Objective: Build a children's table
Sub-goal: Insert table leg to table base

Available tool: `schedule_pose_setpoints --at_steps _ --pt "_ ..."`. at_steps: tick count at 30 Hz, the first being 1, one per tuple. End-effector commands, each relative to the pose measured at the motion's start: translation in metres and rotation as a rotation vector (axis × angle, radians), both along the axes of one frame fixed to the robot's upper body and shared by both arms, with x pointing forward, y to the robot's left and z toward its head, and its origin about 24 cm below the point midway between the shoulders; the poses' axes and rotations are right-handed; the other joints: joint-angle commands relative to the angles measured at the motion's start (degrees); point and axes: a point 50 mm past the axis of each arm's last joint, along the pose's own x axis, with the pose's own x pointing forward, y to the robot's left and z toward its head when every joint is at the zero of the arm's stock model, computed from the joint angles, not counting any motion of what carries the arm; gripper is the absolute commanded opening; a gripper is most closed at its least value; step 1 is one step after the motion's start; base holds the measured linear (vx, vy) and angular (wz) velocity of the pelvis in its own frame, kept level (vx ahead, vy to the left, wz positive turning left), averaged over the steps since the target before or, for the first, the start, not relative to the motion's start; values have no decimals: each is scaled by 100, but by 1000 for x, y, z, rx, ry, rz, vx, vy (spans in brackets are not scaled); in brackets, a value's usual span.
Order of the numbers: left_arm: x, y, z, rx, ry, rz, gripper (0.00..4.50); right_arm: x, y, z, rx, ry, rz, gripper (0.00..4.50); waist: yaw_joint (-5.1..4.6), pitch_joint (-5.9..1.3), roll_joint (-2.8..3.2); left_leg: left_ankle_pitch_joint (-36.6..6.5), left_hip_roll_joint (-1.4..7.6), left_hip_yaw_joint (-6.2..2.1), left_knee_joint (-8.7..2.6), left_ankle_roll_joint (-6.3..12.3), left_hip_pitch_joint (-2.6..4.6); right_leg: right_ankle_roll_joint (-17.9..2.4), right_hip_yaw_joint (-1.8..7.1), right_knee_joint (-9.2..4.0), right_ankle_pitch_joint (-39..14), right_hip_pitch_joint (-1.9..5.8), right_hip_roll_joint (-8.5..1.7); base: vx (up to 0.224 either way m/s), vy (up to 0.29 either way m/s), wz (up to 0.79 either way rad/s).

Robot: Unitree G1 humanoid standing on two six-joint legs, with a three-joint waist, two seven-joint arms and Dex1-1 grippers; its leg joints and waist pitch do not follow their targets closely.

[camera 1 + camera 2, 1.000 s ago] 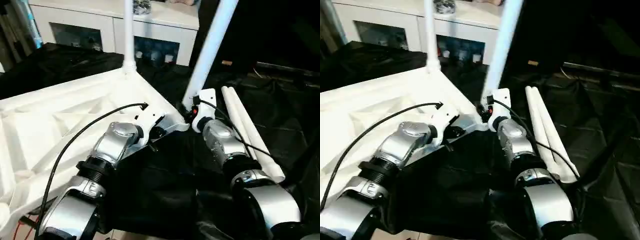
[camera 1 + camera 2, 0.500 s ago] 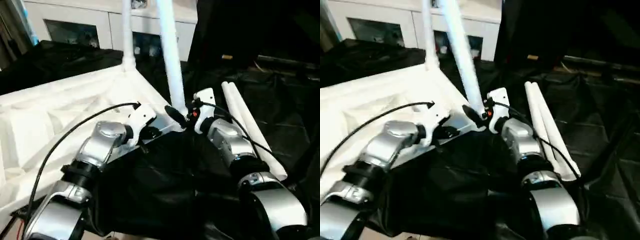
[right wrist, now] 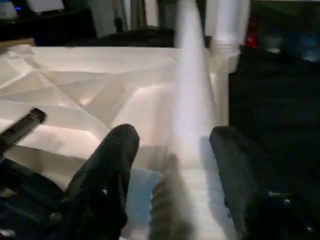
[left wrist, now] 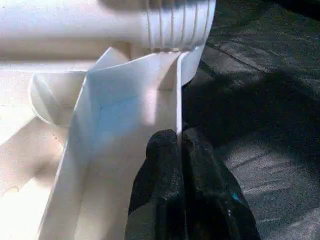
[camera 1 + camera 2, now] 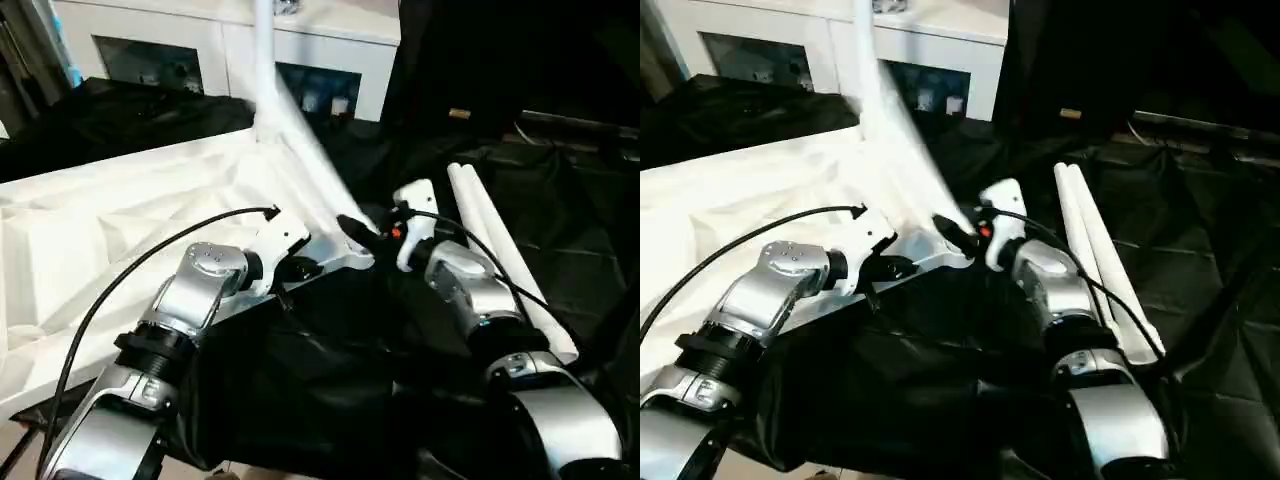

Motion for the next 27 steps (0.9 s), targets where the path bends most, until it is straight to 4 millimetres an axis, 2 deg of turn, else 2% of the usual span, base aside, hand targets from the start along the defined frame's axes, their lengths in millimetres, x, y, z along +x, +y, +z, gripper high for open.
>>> schedule_pose_setpoints --at_steps 1,3,7,19,21,23,26,27 --pt "0 -5 7 -26 -46 -29 0 -13 1 -28 -38 120 34 216 44 -420 140 8 137 24 -339 556 33 -1921 231 -256 871 399 -413 0 0 0" --pt "0 -4 6 -22 -46 -28 0 -13 0 -29 -38 122 34 195 39 -426 115 38 130 23 -334 552 17 -1921 226 -250 937 419 -414 0 0 0" --pt "0 -1 6 -20 -46 -20 0 -14 0 -30 -39 126 36 167 41 -418 118 -129 142 18 -343 507 14 -1880 224 -273 668 422 -437 0 0 0" --pt "1 4 10 -14 -86 -7 0 -13 -1 -33 -122 146 48 68 41 -422 96 -4 135 8 -338 485 3 -1835 214 -250 694 430 -431 0 0 0" --pt "2 5 11 -9 -97 -1 0 -12 -1 -33 -133 154 43 68 39 -417 81 -18 134 9 -339 490 4 -1829 211 -256 655 427 -431 0 0 0" --pt "2 6 12 -6 -99 0 0 -11 -2 -33 -129 170 31 99 35 -414 83 -57 133 7 -344 475 -2 -1808 215 -262 562 433 -435 0 0 0" --pt "1 6 10 -2 -98 -1 0 -10 -1 -31 -112 183 43 106 34 -418 79 -54 132 9 -339 467 1 -1803 216 -258 541 431 -433 0 0 0" --pt "1 6 10 1 -98 -2 0 -9 -1 -30 -111 187 49 132 32 -421 69 0 129 11 -334 485 -3 -1805 215 -252 612 431 -431 0 0 0"
